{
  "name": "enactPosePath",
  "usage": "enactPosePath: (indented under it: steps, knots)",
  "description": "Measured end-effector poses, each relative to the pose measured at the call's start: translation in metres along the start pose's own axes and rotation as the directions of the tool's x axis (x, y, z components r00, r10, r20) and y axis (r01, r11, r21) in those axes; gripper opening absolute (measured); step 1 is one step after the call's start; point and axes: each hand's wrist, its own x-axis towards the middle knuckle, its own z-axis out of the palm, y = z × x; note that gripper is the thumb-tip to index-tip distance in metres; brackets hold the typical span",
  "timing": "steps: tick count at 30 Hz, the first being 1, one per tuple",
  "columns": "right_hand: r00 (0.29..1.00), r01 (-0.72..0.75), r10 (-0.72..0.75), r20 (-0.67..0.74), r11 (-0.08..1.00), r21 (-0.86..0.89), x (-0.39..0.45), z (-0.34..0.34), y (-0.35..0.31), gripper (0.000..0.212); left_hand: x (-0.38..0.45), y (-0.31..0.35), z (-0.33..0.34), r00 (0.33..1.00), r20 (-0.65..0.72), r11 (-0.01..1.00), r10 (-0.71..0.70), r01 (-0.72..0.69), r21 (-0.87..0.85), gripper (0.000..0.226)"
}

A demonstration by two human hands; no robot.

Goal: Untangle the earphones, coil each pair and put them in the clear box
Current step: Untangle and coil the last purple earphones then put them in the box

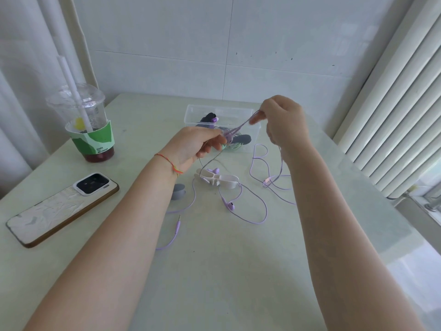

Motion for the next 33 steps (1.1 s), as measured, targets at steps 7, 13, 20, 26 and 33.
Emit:
enactPosePath:
  steps: [7, 13, 20, 26, 33]
  knots:
    - [0.955, -0.039, 0.028, 0.296, 0.999, 0.032, -0.011, 0.006, -0.01, 0.02, -0.004, 0.006, 0.005, 1.0, 0.015, 0.994, 0.011, -0.009, -0.113, 0.043]
    - [0.927, -0.029, 0.009, 0.375, 0.998, 0.047, -0.012, 0.006, -0.01, 0.017, -0.009, 0.008, 0.005, 0.992, 0.123, 0.999, -0.029, 0.035, -0.042, 0.023]
    - [0.931, -0.014, -0.039, 0.364, 0.99, 0.143, -0.011, 0.004, -0.009, 0.01, -0.006, 0.002, 0.002, 0.996, 0.051, 0.997, -0.071, 0.07, 0.01, 0.035]
    - [0.939, 0.003, -0.041, 0.341, 0.994, 0.112, -0.009, 0.004, -0.008, 0.015, 0.001, -0.001, 0.001, 0.986, -0.135, 0.934, -0.094, 0.134, 0.332, 0.033]
    - [0.899, 0.135, -0.03, 0.437, 0.968, -0.21, -0.007, 0.001, -0.002, 0.013, -0.002, 0.013, 0.005, 0.994, -0.075, 0.996, 0.074, -0.07, 0.056, 0.024]
